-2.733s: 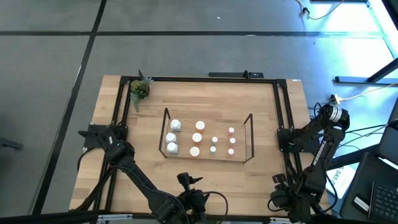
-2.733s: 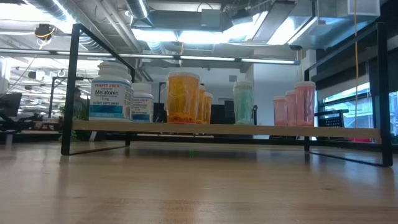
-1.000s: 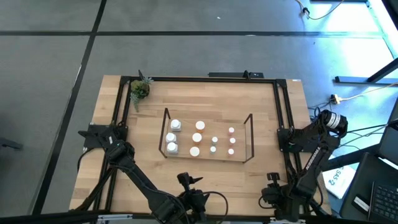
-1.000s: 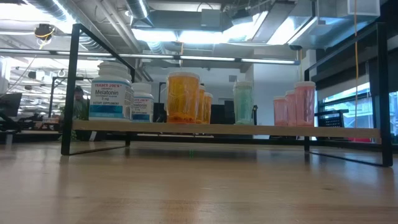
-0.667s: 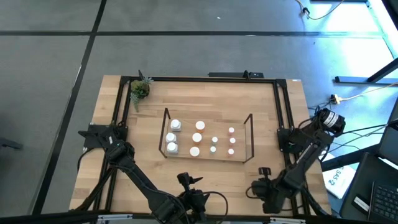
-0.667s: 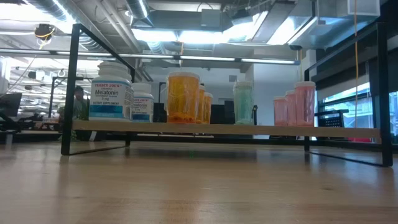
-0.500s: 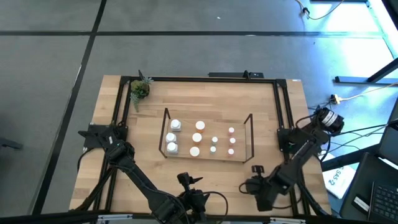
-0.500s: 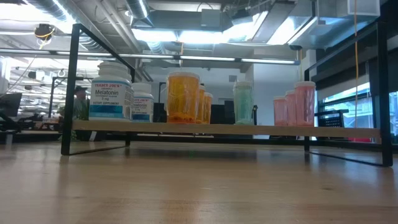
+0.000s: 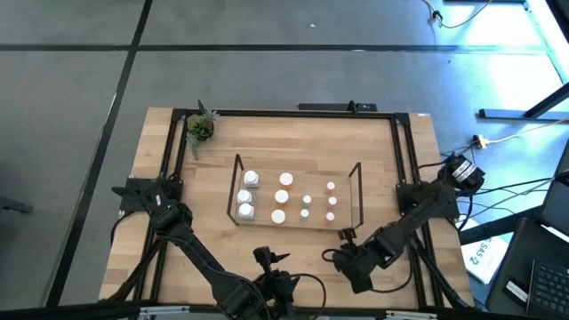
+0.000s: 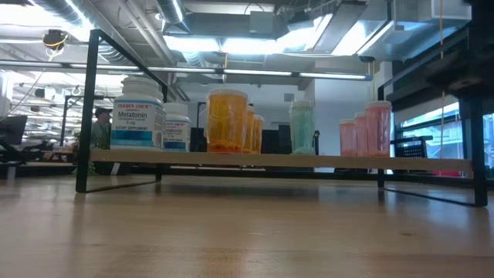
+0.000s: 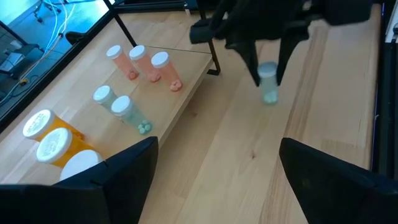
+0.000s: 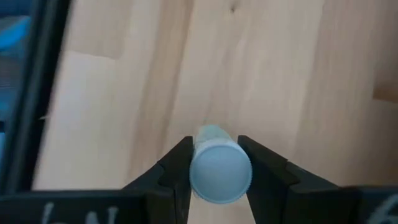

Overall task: Pick and place medicine bottles onto shelf by color
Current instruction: Put the light blue pill bottle on the shelf aligned with the other light blue pill bottle

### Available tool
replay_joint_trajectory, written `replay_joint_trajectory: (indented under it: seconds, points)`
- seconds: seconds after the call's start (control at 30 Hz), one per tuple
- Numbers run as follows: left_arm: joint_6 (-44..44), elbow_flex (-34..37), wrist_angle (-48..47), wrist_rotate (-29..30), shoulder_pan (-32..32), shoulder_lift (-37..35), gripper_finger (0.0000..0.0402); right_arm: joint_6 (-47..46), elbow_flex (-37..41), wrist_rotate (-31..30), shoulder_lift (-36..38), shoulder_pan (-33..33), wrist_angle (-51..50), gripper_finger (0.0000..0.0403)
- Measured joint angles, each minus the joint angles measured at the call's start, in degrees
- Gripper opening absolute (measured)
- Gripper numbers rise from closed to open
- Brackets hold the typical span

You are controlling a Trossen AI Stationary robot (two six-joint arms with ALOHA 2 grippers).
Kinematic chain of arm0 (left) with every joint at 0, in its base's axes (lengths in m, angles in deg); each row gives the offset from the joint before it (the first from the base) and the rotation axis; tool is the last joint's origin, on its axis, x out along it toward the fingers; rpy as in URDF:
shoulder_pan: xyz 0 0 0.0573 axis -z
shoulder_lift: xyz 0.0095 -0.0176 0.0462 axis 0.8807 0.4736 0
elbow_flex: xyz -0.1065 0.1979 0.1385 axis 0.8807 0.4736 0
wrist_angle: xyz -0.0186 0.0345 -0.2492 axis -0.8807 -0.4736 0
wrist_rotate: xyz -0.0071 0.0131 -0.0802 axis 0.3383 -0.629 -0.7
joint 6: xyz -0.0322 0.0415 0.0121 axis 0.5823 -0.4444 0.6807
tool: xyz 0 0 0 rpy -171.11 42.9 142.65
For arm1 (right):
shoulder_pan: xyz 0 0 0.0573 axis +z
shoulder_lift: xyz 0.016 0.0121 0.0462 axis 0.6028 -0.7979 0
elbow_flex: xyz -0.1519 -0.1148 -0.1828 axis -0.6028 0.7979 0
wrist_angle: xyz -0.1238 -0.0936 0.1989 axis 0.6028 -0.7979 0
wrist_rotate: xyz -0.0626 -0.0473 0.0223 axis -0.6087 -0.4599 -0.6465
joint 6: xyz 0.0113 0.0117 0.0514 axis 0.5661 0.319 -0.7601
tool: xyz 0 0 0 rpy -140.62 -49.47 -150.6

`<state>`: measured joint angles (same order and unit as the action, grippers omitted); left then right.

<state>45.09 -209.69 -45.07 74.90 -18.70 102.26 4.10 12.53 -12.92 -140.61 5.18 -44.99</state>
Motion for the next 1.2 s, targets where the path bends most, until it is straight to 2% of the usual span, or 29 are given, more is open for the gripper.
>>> replay_joint_trajectory:
  seconds: [0.53, 0.93, 1.2]
  points:
    - [0.0, 0.0, 0.0, 0.0, 0.0, 0.0, 0.0334, 0.5, -0.1, -0.1, -1.7, -1.6, 1.4, 0.0124]
    - [0.0, 0.0, 0.0, 0.0, 0.0, 0.0, 0.0334, 3.6, 0.1, 1.0, -1.9, -1.7, 2.2, 0.0198]
    - [0.0, 0.0, 0.0, 0.0, 0.0, 0.0, 0.0334, 4.5, -2.0, 1.1, -1.8, -1.7, -0.1, 0.0204]
